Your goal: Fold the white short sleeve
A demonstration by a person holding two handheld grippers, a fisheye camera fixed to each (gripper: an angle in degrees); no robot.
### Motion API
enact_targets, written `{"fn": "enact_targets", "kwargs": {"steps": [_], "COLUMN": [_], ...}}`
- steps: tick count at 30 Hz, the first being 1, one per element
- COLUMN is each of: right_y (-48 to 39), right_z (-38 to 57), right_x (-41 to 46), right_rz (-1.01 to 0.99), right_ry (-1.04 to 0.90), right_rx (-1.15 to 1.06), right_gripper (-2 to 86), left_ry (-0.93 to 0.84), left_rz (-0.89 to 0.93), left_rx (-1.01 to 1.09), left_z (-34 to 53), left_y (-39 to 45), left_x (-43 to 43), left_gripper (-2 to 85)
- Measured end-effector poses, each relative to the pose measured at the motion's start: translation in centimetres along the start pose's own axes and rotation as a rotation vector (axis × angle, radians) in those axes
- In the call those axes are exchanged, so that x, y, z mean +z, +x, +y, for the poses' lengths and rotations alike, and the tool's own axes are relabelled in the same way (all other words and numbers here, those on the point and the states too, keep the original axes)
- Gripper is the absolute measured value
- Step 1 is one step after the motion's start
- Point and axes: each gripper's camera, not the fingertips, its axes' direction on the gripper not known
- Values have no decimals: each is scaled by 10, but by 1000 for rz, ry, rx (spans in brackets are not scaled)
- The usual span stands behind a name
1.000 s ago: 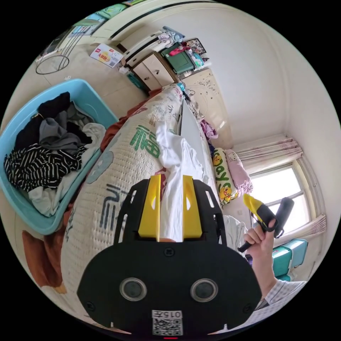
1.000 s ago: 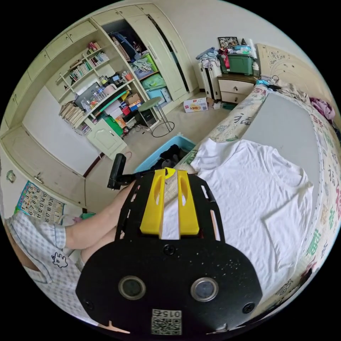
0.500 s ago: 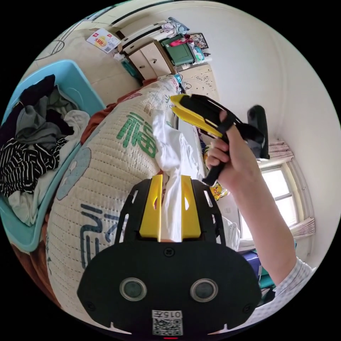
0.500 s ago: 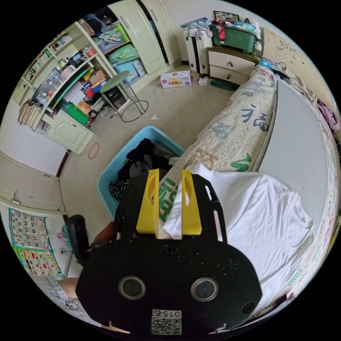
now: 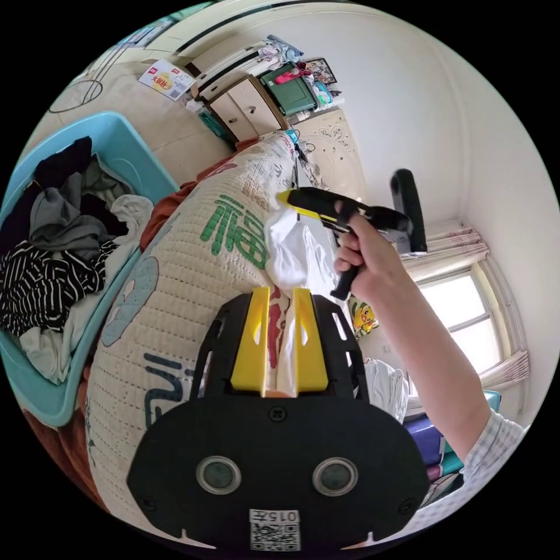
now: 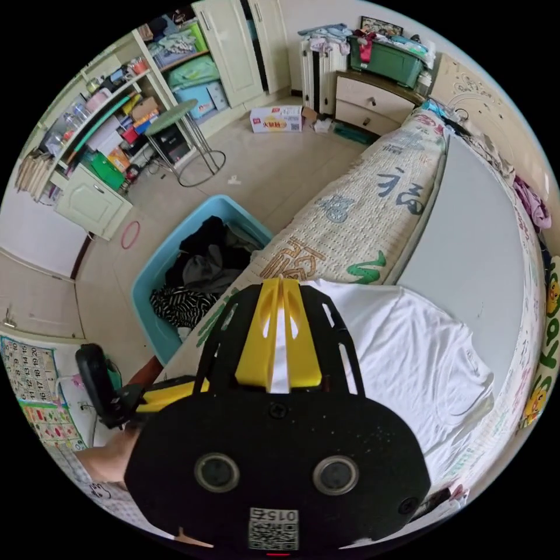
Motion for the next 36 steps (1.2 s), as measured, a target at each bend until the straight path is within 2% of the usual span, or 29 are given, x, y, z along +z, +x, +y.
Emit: {"fn": "enact_targets", "kwargs": {"steps": [7, 11, 20, 24, 26, 30, 36], "right_y": [75, 129, 209, 218, 216, 213, 225], "right_z": [104, 178, 280, 291, 291, 284, 282], "right_x": [-106, -134, -128, -139, -149, -151, -144], "right_rz": [-164, -194, -97, -75, -25, -33, -40], "right_ry": [186, 260, 172, 190, 203, 154, 100], "right_rx": [47, 174, 379, 370, 328, 254, 288], "right_gripper": [-2, -1, 2, 12, 34, 71, 72], "left_ry": [-20, -44, -136, -99, -88, -179, -217], "left_rz": [61, -17, -120, -172, -265, -356, -363], "left_rx": [81, 225, 394, 559, 661, 636, 571], "left_z": [-2, 6, 25, 36, 45, 41, 24], "left_y": [50, 106, 182, 234, 264, 269, 273], "left_x": [3, 7, 38, 38, 46, 72, 83], "left_gripper": [82, 85, 92, 98, 109, 129, 81]}}
